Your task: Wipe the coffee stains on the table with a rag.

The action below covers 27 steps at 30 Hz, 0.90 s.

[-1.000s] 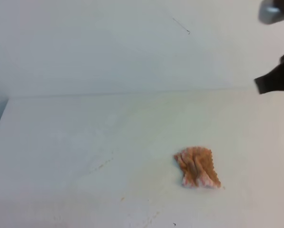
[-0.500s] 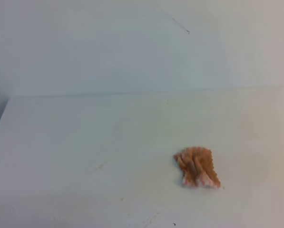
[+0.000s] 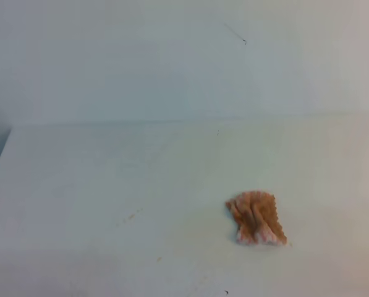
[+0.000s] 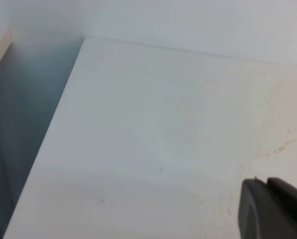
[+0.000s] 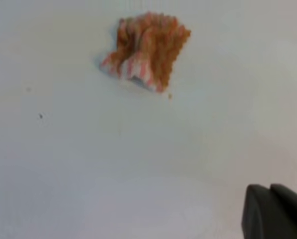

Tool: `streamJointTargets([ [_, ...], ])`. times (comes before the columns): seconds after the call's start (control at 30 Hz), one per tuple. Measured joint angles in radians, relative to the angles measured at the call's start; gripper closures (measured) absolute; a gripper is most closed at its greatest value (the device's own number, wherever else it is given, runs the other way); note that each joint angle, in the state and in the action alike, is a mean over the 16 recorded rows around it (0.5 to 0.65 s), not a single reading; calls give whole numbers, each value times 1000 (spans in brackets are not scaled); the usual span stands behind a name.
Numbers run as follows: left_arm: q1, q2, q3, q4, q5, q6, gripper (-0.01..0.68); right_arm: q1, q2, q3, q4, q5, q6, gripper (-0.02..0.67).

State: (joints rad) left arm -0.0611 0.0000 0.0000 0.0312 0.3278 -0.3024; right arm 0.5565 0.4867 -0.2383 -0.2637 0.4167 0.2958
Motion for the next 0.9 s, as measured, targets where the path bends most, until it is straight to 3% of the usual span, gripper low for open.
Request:
streamJointTargets([
  [0.23, 0, 0, 0, 0, 0, 0, 674, -7, -17, 26, -8, -1, 0, 650],
  [0.4, 0, 0, 0, 0, 0, 0, 674, -72, -81, 42, -10, -25, 0, 650],
  [0.9, 0, 0, 0, 0, 0, 0, 674, -541, -422, 178, 108, -115, 3, 650],
])
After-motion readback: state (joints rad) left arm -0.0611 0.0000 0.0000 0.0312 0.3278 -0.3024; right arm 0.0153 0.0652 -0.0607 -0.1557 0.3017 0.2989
